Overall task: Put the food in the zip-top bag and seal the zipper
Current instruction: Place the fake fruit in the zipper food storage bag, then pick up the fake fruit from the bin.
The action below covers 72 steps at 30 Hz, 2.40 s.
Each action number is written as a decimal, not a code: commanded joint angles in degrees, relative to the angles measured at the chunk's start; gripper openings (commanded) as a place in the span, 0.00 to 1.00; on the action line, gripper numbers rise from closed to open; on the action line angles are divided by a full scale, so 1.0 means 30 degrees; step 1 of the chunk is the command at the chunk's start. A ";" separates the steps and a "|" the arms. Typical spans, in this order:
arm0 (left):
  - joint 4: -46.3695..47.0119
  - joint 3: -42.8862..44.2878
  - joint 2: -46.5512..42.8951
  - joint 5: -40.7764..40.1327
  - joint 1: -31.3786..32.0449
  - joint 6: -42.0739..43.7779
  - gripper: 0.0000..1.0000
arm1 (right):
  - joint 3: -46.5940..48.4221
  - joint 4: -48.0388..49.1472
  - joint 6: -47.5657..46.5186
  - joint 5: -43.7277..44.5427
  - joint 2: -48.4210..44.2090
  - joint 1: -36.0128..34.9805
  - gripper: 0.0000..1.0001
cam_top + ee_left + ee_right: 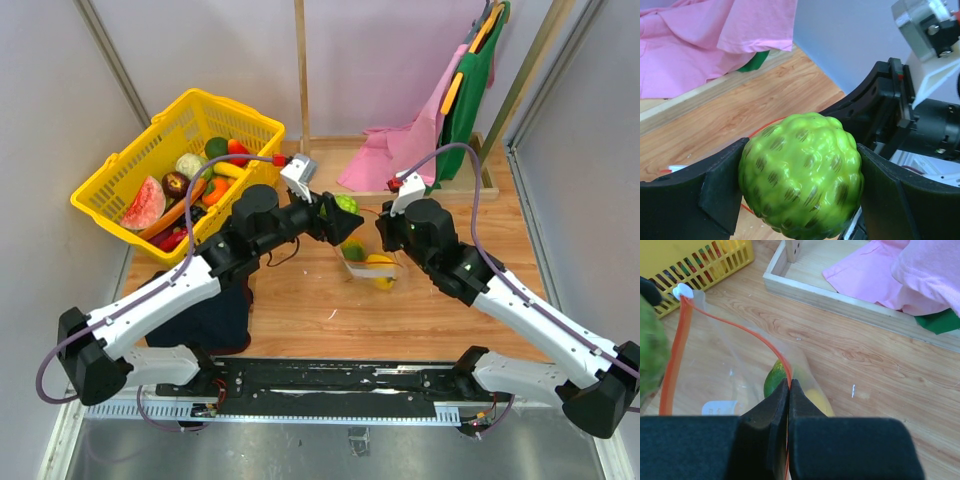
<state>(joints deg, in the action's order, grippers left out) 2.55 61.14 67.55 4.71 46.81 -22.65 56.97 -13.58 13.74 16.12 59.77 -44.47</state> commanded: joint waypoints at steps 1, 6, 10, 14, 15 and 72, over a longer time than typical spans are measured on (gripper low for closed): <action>0.1952 -0.0275 0.0790 -0.1347 0.0757 0.0972 0.49 | -0.0203 0.0681 0.0361 -0.0218 -0.0206 0.0391 0.01; 0.2249 -0.0876 0.1404 -0.1570 0.1101 0.0905 0.55 | -0.0328 0.0784 0.0430 -0.0297 -0.0246 0.0387 0.01; 0.2390 -0.1497 0.1717 -0.1689 0.1369 0.0817 0.61 | -0.0336 0.0870 0.0486 -0.0413 -0.0177 0.0400 0.01; 0.2669 -0.1932 0.1854 -0.1888 0.1499 0.0828 0.68 | -0.0429 0.0949 0.0562 -0.0474 -0.0209 0.0403 0.01; 0.2733 -0.1973 0.1906 -0.1892 0.1506 0.0837 0.70 | -0.0447 0.0979 0.0575 -0.0520 -0.0206 0.0408 0.01; -1.2961 0.6183 0.0594 -0.3940 -1.0177 0.2054 0.99 | -0.0357 0.0780 -0.0140 -0.0646 -0.0127 0.0409 0.01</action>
<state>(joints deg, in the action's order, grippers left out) -34.50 77.17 67.26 -13.54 22.74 -16.51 55.64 -12.05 14.31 13.47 59.77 -44.47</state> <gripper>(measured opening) 0.993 0.012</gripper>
